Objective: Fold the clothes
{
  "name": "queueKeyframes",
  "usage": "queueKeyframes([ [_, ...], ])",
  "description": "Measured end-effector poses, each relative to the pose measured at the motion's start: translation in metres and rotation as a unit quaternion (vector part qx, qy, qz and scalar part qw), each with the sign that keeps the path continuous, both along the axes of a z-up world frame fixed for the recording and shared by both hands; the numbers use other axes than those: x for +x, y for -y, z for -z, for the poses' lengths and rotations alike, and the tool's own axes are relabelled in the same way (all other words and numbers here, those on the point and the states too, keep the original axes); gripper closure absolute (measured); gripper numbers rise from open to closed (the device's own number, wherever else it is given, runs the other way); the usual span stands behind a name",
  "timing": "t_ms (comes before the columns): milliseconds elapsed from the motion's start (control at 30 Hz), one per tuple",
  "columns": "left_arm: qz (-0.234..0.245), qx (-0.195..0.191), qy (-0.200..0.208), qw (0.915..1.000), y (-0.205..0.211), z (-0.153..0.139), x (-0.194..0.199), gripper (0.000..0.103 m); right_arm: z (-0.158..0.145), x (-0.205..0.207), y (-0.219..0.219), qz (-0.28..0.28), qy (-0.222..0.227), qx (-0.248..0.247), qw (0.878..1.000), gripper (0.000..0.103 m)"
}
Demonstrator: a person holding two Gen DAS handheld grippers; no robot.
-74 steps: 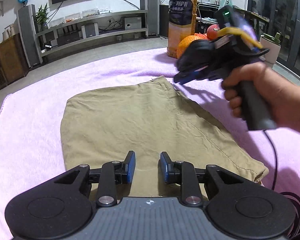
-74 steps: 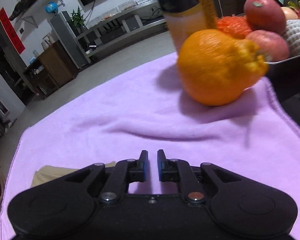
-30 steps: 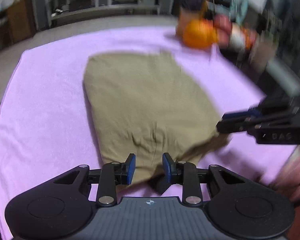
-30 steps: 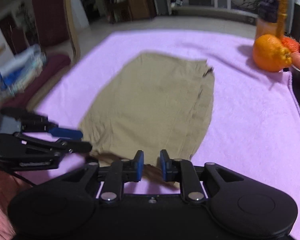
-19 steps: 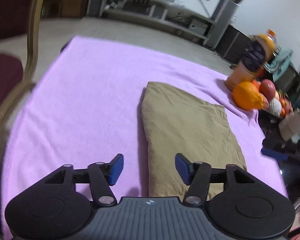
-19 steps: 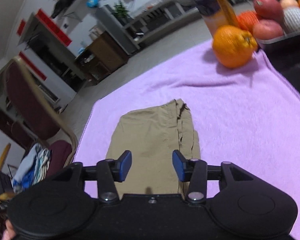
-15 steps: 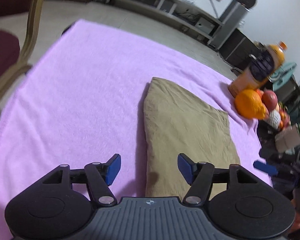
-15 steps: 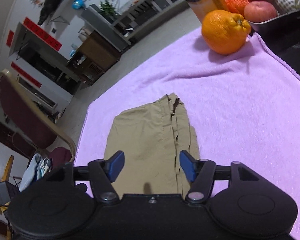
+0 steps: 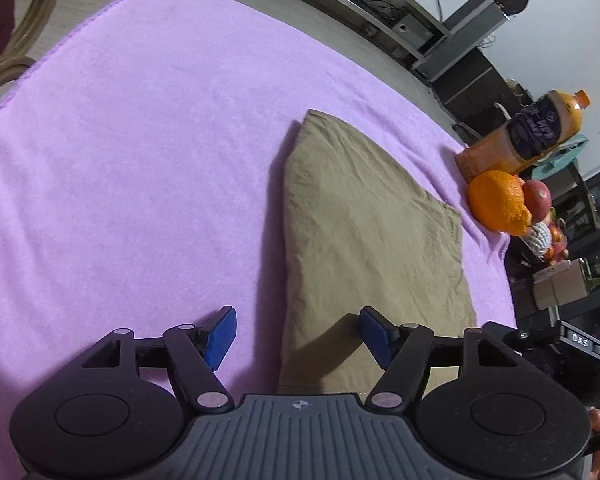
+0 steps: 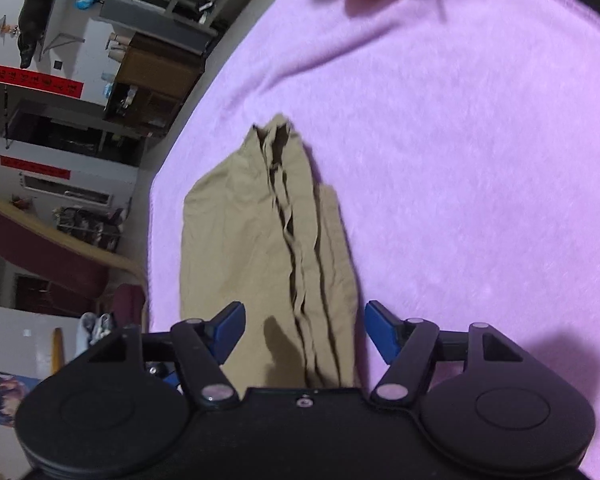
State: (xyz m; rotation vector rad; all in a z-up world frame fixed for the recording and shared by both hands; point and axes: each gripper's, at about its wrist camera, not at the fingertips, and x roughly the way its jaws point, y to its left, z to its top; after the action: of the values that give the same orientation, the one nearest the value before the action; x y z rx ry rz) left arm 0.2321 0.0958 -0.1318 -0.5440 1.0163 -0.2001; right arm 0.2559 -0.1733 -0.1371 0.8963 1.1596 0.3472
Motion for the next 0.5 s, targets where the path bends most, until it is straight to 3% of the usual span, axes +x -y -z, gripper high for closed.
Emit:
queueKeyframes([
  [333, 0.014, -0.009, 0.036, 0.9992, 0.021, 0.011, 0.021, 0.04, -0.002, 0.022, -0.025, -0.013, 0.049, 0.003, 0.999, 0.043],
  [500, 0.036, 0.064, 0.07, 0.9949, 0.05, 0.006, 0.014, 0.038, -0.012, 0.016, -0.047, -0.012, 0.074, -0.056, 0.996, 0.043],
])
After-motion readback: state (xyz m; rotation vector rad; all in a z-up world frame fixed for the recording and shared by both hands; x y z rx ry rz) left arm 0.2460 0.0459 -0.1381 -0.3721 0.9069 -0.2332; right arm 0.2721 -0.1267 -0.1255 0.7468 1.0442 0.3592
